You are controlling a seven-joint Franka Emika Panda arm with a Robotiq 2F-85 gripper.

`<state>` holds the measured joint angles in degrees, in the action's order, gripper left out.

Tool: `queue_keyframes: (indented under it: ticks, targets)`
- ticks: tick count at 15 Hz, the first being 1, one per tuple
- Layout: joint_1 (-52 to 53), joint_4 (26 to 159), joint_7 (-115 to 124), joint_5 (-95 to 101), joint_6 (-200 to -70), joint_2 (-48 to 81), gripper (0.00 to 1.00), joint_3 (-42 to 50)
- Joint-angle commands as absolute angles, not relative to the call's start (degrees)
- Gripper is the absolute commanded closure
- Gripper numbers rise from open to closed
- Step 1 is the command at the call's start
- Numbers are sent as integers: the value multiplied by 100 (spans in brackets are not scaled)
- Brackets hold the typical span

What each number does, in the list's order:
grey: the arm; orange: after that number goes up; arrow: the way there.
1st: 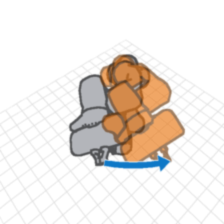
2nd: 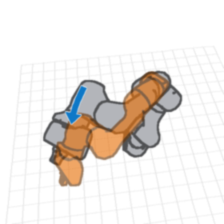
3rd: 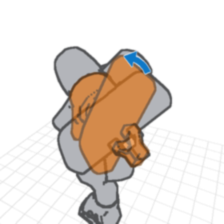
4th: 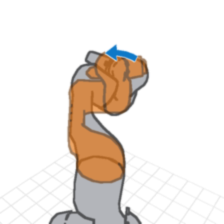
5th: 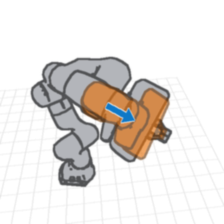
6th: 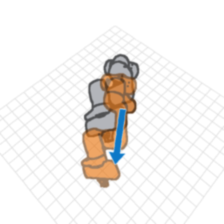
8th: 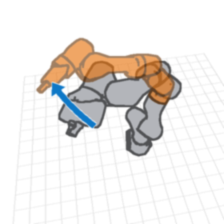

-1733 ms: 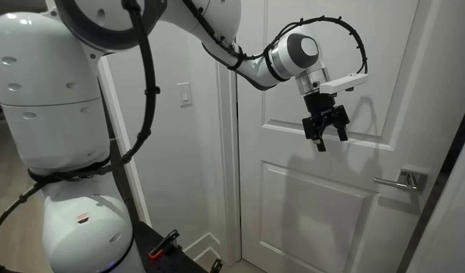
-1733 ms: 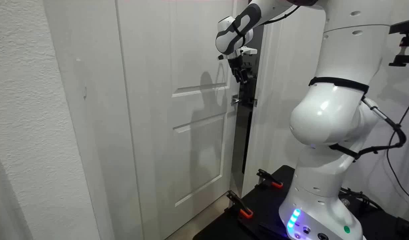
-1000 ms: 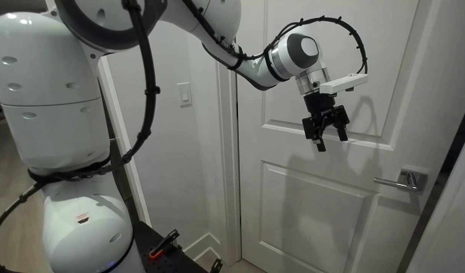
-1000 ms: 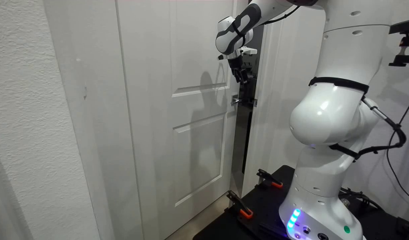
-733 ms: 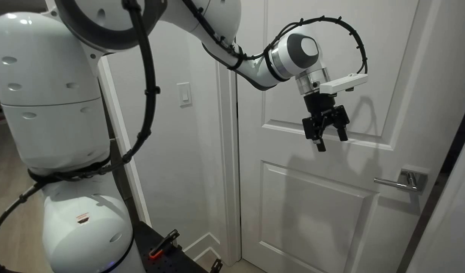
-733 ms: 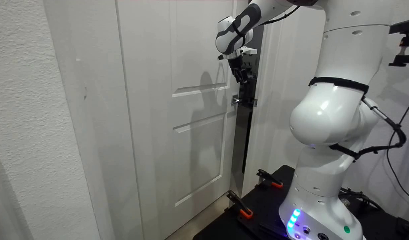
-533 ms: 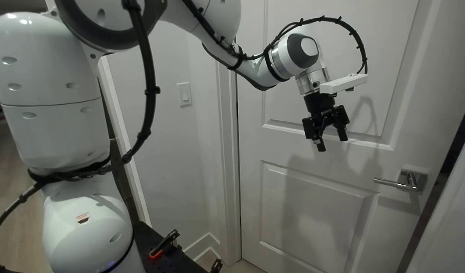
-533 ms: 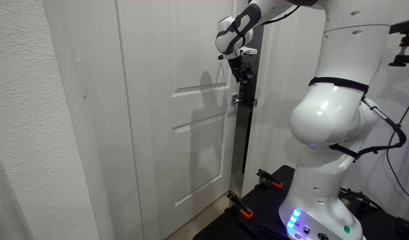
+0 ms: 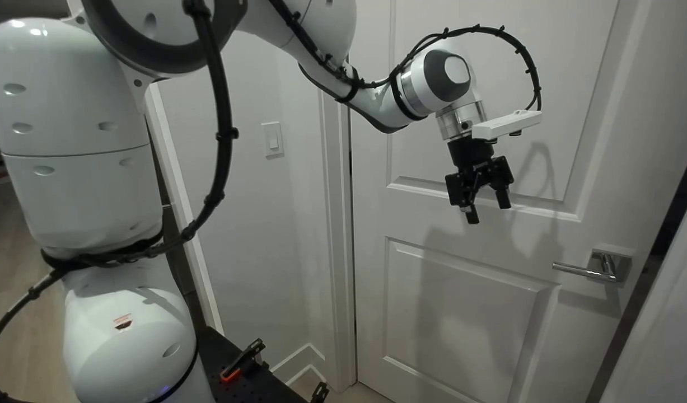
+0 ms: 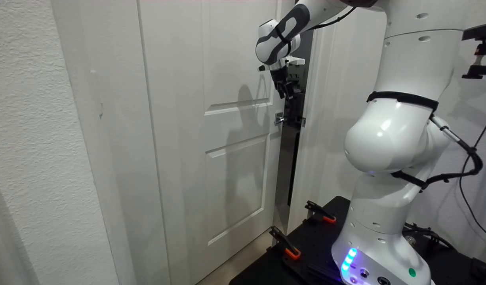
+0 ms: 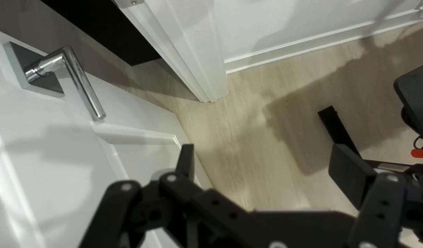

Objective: Switch off the light

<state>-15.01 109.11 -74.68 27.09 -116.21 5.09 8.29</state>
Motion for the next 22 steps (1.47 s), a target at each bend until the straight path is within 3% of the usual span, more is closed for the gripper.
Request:
queue_keyframes:
  ticks: [1, 8, 16, 22]
  targets:
    - [-1401, 10994, -8245, 1978, -11668, 358, 0, 853]
    - [-1340, 10871, -10234, -159, -10807, -3, 0, 864]
    - [-1232, 10978, -11086, -435, -9139, -1020, 0, 1086]
    - [-862, 11616, -10328, -580, -9453, -2220, 0, 951]
